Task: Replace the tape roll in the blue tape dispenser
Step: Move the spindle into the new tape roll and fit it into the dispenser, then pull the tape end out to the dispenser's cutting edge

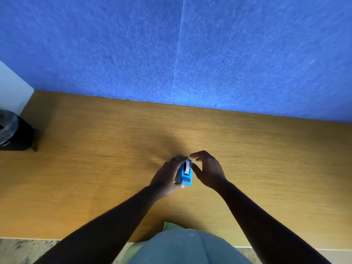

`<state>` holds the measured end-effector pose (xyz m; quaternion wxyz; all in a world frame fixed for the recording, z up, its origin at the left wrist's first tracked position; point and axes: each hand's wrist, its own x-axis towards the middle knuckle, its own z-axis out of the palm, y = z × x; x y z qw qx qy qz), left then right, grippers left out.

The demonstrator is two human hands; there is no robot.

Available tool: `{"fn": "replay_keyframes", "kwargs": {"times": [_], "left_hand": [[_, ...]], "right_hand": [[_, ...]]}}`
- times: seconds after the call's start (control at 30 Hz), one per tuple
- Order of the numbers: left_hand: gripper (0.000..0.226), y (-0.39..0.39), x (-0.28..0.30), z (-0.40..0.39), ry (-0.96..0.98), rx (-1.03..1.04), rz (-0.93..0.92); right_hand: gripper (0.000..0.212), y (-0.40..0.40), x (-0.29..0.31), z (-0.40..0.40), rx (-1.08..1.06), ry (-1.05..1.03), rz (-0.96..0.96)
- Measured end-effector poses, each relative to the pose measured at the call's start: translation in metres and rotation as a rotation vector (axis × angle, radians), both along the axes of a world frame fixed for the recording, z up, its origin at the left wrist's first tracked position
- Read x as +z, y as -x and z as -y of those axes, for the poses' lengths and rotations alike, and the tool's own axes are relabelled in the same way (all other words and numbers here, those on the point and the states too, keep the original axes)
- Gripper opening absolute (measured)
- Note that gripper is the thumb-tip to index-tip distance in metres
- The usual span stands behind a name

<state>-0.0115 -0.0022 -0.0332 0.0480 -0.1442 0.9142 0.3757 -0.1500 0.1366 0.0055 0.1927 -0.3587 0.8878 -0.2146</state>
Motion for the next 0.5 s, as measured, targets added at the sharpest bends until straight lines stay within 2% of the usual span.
{"fn": "replay_keyframes", "kwargs": {"times": [0.13, 0.23, 0.37, 0.5], "left_hand": [[0.104, -0.001, 0.0, 0.0, 0.011, -0.021, -0.01], [0.103, -0.001, -0.001, 0.0, 0.006, -0.019, -0.018], [0.103, 0.0, -0.001, 0.0, 0.003, -0.016, -0.012], [0.104, 0.0, -0.003, 0.0, 0.01, -0.011, -0.014]], "right_hand": [[0.012, -0.007, 0.001, -0.005, -0.17, -0.029, 0.031], [0.019, -0.011, -0.004, -0.008, -0.301, -0.163, 0.217], [0.021, -0.013, -0.008, -0.013, -0.544, -0.11, 0.539], [0.024, -0.013, -0.005, -0.009, -0.648, -0.137, 0.76]]}}
